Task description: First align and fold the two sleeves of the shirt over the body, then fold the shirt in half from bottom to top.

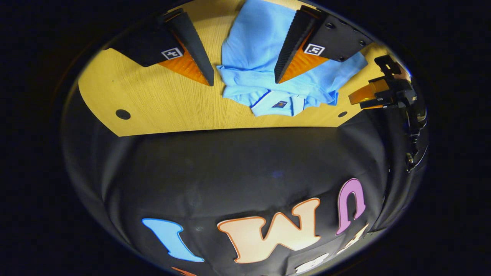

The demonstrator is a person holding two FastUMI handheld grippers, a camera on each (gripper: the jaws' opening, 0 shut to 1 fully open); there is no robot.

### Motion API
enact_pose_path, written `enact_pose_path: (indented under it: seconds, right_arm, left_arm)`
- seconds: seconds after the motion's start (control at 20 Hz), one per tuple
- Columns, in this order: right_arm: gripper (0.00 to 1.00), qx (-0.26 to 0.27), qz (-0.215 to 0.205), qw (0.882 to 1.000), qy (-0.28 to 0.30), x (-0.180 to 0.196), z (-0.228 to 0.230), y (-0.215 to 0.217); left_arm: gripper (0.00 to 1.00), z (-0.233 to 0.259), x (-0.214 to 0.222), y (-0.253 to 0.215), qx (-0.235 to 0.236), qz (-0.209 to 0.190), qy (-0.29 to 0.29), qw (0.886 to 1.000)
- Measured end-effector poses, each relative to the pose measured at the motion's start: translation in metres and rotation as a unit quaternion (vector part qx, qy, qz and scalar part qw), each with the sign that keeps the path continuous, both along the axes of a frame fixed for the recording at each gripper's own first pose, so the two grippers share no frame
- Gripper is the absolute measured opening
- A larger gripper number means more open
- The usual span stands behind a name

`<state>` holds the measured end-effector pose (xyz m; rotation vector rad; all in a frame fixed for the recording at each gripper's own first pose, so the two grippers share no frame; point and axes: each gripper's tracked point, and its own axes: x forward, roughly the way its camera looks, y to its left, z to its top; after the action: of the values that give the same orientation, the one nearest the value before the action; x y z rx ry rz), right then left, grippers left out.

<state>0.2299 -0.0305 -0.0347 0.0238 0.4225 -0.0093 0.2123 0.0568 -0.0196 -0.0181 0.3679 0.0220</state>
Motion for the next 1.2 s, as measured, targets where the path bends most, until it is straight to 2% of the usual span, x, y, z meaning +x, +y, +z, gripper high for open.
enact_pose_path:
  seconds: [0.05,0.2,0.25,0.3,0.4,0.55,0.6,0.7,0.85,1.2]
  right_arm:
    - [0.98,0.002,0.006,1.000,0.000,-0.013,0.000,0.003]
    - [0.98,0.006,0.026,1.000,-0.006,-0.056,0.006,0.014]
    - [0.98,0.009,0.031,0.999,-0.011,-0.069,0.010,0.018]
    - [0.98,0.013,0.038,0.999,-0.016,-0.082,0.014,0.022]
    - [0.98,0.016,0.047,0.998,-0.029,-0.108,0.023,0.029]
    - [0.98,0.020,0.061,0.997,-0.053,-0.145,0.032,0.041]
    - [0.94,0.019,0.065,0.996,-0.061,-0.156,0.033,0.044]
    - [0.98,0.011,0.065,0.995,-0.076,-0.174,0.032,0.045]
    - [0.98,0.006,0.059,0.994,-0.087,-0.192,0.026,0.043]
    - [0.98,0.008,0.025,0.992,-0.120,-0.198,0.029,0.019]
  left_arm:
    - [0.94,0.002,-0.014,-0.003,-0.001,-0.008,0.000,1.000]
    - [0.94,0.006,-0.056,-0.012,0.000,-0.028,-0.002,1.000]
    - [0.91,0.006,-0.070,-0.016,0.000,-0.035,-0.003,0.999]
    - [0.94,0.006,-0.083,-0.021,0.002,-0.042,-0.005,0.999]
    - [0.94,0.006,-0.110,-0.027,0.009,-0.053,-0.010,0.999]
    - [0.94,0.005,-0.144,-0.037,0.009,-0.062,-0.019,0.998]
    - [0.94,0.004,-0.154,-0.040,0.007,-0.063,-0.022,0.998]
    - [0.94,-0.002,-0.171,-0.044,0.005,-0.062,-0.025,0.998]
    - [0.94,-0.008,-0.190,-0.047,0.007,-0.060,-0.028,0.998]
    - [0.94,-0.011,-0.203,-0.050,0.025,-0.063,-0.038,0.997]
